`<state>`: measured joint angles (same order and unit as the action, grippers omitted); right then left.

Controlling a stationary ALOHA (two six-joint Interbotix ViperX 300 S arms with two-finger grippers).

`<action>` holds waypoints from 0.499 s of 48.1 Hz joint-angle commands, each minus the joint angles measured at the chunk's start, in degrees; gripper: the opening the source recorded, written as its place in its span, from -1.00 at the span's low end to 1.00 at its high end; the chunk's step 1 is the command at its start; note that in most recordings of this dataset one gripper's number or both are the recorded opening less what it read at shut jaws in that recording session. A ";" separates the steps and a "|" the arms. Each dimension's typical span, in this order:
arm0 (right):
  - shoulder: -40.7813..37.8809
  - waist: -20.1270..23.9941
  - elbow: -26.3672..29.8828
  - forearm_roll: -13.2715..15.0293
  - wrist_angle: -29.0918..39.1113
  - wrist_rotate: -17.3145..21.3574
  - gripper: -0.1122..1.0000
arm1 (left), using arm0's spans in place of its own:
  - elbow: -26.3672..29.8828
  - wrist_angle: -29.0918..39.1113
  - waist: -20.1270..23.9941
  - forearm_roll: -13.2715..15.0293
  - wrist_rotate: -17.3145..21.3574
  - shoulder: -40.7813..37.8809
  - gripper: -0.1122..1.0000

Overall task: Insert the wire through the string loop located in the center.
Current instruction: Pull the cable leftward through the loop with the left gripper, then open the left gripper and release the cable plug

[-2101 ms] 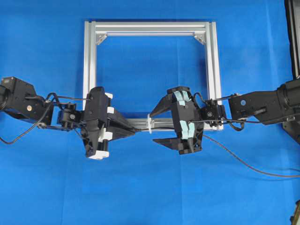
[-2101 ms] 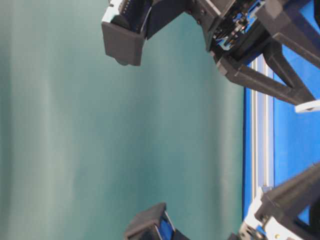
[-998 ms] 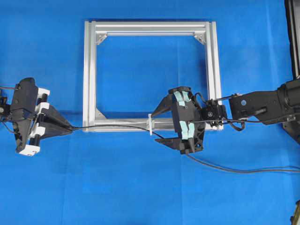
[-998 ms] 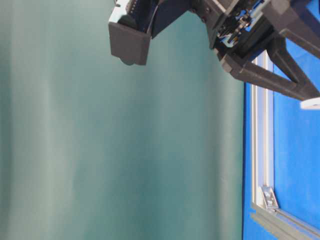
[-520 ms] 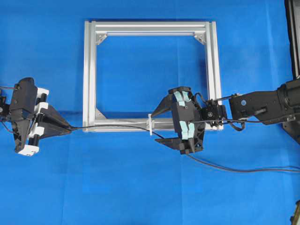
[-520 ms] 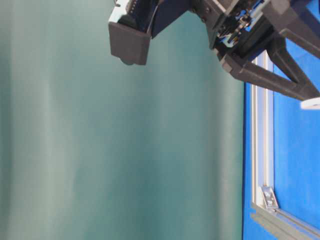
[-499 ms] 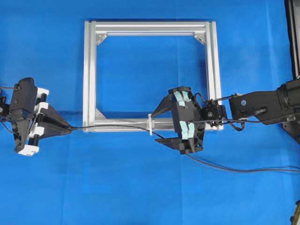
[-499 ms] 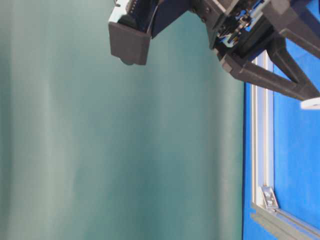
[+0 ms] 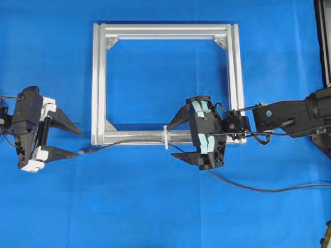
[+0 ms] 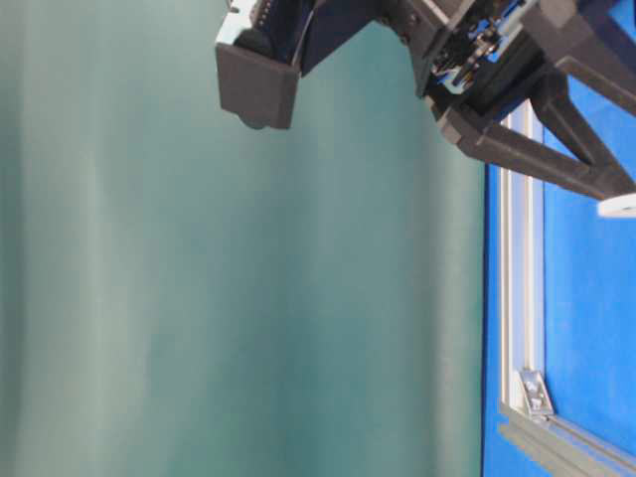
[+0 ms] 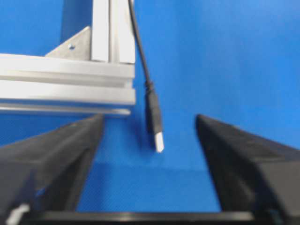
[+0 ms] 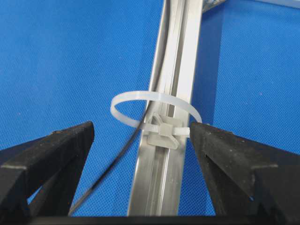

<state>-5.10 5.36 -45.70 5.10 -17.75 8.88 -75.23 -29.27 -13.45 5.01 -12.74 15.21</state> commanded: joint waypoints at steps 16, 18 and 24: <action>4.04 0.00 -0.18 0.00 0.53 0.18 0.84 | 0.62 0.18 1.32 -0.09 0.00 1.05 0.64; 4.66 0.00 -0.35 0.00 1.05 0.26 0.84 | 0.79 0.70 1.41 -0.09 0.00 1.41 0.65; 6.77 -0.09 -0.26 0.00 2.72 0.18 0.84 | 1.67 3.16 1.58 -0.09 0.18 3.08 0.64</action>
<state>-0.79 5.27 -46.41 5.10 -15.56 9.05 -74.79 -27.07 -12.13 5.10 -12.74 16.88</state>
